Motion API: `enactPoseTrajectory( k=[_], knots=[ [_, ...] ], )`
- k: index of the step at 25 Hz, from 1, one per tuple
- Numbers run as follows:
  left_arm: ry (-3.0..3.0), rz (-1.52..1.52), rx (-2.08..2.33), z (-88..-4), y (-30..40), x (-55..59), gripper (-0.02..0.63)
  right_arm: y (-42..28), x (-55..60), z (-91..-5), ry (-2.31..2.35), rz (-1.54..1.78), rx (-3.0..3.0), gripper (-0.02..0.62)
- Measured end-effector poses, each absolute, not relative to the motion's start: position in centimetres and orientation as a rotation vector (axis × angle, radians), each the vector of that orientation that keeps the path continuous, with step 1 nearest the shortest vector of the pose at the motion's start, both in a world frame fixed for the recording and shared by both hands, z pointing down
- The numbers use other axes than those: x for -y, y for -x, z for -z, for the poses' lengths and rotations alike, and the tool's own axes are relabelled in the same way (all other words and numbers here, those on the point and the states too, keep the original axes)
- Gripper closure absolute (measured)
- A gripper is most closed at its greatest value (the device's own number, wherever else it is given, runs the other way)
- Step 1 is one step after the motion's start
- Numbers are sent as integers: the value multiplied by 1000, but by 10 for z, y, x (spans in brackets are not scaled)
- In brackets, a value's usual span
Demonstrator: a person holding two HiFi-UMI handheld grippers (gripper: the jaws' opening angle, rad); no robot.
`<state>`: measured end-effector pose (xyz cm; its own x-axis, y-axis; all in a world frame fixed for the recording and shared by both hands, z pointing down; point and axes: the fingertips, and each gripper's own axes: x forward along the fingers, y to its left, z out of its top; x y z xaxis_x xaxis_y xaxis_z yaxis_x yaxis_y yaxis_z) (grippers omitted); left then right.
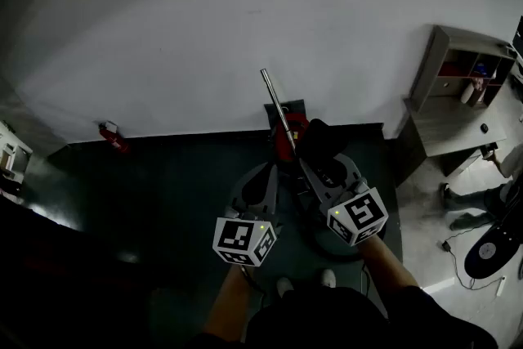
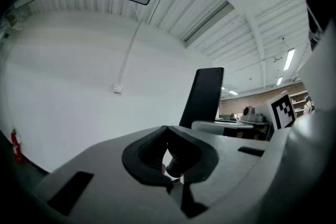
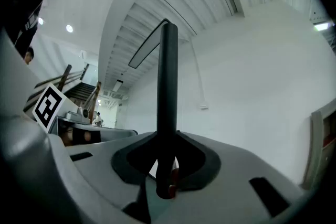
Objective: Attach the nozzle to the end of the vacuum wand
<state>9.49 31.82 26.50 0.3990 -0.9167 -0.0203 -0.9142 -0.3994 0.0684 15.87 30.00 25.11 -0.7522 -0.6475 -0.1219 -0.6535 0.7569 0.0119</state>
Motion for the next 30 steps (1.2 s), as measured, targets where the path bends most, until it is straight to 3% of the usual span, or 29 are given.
enactPoseTrajectory(
  k=[30],
  knots=[
    [-2557, 81, 1679, -292, 15, -350, 603, -103, -310, -263, 1186, 16, -2788, 503]
  ],
)
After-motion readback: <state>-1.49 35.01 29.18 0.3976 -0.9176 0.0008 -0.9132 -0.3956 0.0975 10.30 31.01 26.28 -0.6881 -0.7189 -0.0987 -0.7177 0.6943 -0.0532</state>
